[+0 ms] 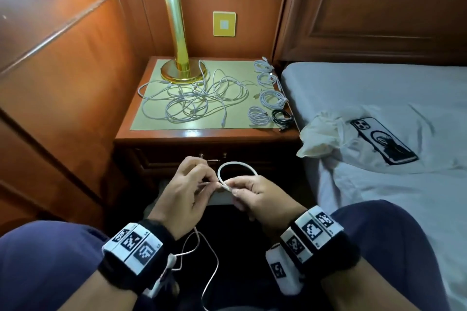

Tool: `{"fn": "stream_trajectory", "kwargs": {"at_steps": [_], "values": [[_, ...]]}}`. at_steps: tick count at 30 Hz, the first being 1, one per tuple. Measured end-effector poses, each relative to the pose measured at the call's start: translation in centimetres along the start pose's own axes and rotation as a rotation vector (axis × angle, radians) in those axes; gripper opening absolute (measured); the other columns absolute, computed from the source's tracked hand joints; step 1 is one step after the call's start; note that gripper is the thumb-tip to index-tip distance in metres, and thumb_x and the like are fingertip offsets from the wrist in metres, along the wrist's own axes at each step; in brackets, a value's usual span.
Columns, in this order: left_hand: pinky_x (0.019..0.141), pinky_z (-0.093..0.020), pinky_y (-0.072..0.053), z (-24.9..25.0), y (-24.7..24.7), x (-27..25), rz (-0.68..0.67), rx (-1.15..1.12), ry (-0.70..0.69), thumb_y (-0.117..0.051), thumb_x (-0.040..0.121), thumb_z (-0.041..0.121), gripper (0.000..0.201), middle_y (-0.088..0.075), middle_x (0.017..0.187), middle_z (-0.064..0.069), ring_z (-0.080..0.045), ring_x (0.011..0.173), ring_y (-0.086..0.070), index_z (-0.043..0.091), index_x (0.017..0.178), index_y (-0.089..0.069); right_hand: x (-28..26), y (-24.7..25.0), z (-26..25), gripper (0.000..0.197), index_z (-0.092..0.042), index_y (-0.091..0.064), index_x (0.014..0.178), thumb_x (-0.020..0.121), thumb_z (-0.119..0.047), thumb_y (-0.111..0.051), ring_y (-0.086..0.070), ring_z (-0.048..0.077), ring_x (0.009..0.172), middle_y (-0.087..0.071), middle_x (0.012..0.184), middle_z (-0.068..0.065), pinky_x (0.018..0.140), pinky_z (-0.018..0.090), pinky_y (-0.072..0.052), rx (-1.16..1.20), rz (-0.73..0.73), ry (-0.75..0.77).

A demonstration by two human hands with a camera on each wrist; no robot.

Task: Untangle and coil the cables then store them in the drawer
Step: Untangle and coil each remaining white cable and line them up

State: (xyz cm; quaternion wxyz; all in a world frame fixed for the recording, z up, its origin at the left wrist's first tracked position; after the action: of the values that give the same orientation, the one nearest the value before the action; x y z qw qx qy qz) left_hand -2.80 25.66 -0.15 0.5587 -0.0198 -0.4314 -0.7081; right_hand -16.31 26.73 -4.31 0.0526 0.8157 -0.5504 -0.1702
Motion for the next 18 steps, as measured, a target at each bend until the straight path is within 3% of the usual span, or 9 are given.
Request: {"fn": "stream_trajectory", "kwargs": {"at_steps": [2, 4, 5, 7, 10, 14, 16, 18], "values": [[0.088, -0.015, -0.046, 0.4, -0.2, -0.2, -0.034, -0.071, 0.007, -0.058, 0.095, 0.015, 0.01, -0.056, 0.12, -0.003, -0.006, 0.109, -0.057, 0.006, 0.1, -0.058, -0.2, -0.2, -0.1, 0.034, -0.002, -0.07, 0.103, 0.097, -0.002, -0.037, -0.029, 0.009, 0.041, -0.036, 0.049, -0.007, 0.04, 0.021, -0.028, 0.2, -0.036, -0.064], [0.095, -0.016, -0.043, 1.1, -0.7, -0.1, -0.092, -0.087, 0.002, -0.053, 0.097, 0.017, 0.024, -0.061, 0.127, 0.002, -0.002, 0.111, -0.056, 0.007, 0.118, -0.059, -0.4, -0.2, -0.7, 0.036, 0.004, -0.069, 0.1, 0.091, -0.005, -0.036, -0.023, 0.008, 0.038, -0.029, 0.048, -0.006, 0.04, 0.018, -0.028, 0.339, -0.092, -0.077], [0.095, -0.016, -0.043, 1.3, -0.8, -0.1, -0.122, -0.061, -0.014, -0.051, 0.099, 0.016, 0.026, -0.065, 0.121, 0.007, 0.0, 0.107, -0.056, 0.009, 0.123, -0.06, -0.6, -0.2, -1.1, 0.037, 0.007, -0.068, 0.1, 0.088, -0.008, -0.036, -0.021, 0.009, 0.038, -0.028, 0.049, -0.005, 0.042, 0.02, -0.029, 0.384, -0.119, -0.07], [0.086, -0.021, -0.046, 1.6, -1.0, 0.1, -0.147, 0.013, -0.066, -0.048, 0.102, 0.014, 0.022, -0.066, 0.103, 0.015, 0.002, 0.093, -0.055, 0.01, 0.112, -0.067, -0.7, -0.1, -1.4, 0.044, 0.011, -0.067, 0.102, 0.08, -0.014, -0.038, -0.021, 0.01, 0.038, -0.026, 0.051, -0.001, 0.044, 0.023, -0.032, 0.441, -0.126, -0.07], [0.078, -0.029, -0.047, 0.5, -0.6, 0.2, -0.097, 0.056, -0.021, -0.043, 0.1, 0.02, 0.027, -0.065, 0.088, 0.013, -0.008, 0.081, -0.055, 0.011, 0.094, -0.068, -0.5, 0.6, -0.5, 0.049, 0.002, -0.073, 0.098, 0.071, -0.02, -0.037, -0.026, 0.014, 0.037, -0.038, 0.054, 0.006, 0.044, 0.024, -0.031, 0.364, -0.032, -0.098], [0.078, -0.028, -0.047, -0.9, 0.1, 0.1, -0.053, 0.051, 0.069, -0.054, 0.096, 0.02, 0.02, -0.069, 0.084, 0.011, -0.007, 0.078, -0.057, 0.014, 0.09, -0.071, -0.4, 0.9, 0.1, 0.045, -0.007, -0.076, 0.102, 0.081, -0.023, -0.04, -0.047, 0.02, 0.045, -0.069, 0.078, 0.015, 0.046, 0.025, -0.037, 0.344, 0.016, -0.116], [0.075, -0.027, -0.05, -1.4, 0.3, 0.2, -0.042, -0.003, 0.117, -0.056, 0.096, 0.023, 0.018, -0.07, 0.084, 0.01, -0.007, 0.078, -0.062, 0.015, 0.092, -0.072, -0.6, 0.9, 0.2, 0.041, -0.01, -0.075, 0.106, 0.092, -0.011, -0.037, -0.06, 0.023, 0.054, -0.075, 0.096, 0.014, 0.054, 0.03, -0.041, 0.353, 0.009, -0.132], [0.072, -0.027, -0.051, -1.6, 0.5, 0.2, -0.02, -0.04, 0.154, -0.06, 0.095, 0.026, 0.018, -0.069, 0.082, 0.008, -0.007, 0.076, -0.064, 0.015, 0.092, -0.073, -0.8, 0.8, 0.2, 0.044, -0.016, -0.073, 0.109, 0.096, 0.001, -0.035, -0.07, 0.023, 0.071, -0.075, 0.107, 0.009, 0.059, 0.028, -0.045, 0.308, -0.031, -0.133]]}}
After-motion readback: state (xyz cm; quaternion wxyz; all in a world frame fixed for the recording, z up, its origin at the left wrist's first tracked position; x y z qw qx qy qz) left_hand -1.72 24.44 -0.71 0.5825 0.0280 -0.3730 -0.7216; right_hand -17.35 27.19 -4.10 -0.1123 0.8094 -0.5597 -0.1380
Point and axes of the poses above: each hand's wrist, its own x-axis towards the middle knuckle, its own y-axis out of the back of the hand, z = x × y, the point moved 9 cm from there along x, towards the middle knuckle
